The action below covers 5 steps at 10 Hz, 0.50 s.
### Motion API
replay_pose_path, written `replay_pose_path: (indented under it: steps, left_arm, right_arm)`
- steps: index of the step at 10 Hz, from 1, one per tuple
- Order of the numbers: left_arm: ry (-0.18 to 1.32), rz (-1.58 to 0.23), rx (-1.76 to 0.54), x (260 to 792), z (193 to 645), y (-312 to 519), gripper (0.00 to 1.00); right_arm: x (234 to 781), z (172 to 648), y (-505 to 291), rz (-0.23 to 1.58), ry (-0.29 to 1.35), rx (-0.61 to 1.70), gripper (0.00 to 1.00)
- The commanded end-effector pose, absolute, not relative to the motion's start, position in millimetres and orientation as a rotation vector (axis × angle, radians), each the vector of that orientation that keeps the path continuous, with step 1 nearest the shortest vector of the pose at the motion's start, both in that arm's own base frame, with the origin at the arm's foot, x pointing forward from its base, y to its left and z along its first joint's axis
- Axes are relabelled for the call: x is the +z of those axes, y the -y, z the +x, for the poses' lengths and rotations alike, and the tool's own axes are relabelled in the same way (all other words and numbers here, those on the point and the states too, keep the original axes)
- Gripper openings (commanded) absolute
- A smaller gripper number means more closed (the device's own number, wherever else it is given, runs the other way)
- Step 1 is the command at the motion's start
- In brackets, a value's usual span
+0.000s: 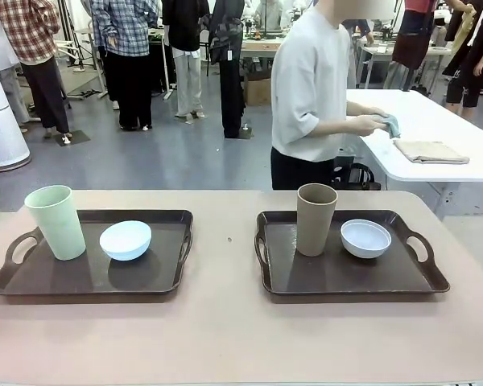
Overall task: Set up a tray with a mat and arrange the tableware.
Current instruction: Pick up the Picnic Bowl and Reusable plastic cup from the Handle tray in front of the human's position and hold them in the air.
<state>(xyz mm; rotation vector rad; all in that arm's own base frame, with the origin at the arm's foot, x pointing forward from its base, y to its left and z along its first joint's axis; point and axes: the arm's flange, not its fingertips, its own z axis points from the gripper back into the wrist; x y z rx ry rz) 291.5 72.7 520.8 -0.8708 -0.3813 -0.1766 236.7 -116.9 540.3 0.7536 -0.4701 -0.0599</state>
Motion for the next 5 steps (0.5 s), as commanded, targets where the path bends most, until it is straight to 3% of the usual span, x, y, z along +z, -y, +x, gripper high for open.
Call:
replay_pose_path:
  steps: [1,5]
  left_arm:
    - [0.346,-0.919,-0.066,519,282,-101,1.00]
    - [0.235,-0.893,0.097,505,270,-147,1.00]
  right_arm:
    - [518,211,142,0.856,0.497,-0.098,1.00]
    - [482,193,196,0.926,0.369,-0.210,1.00]
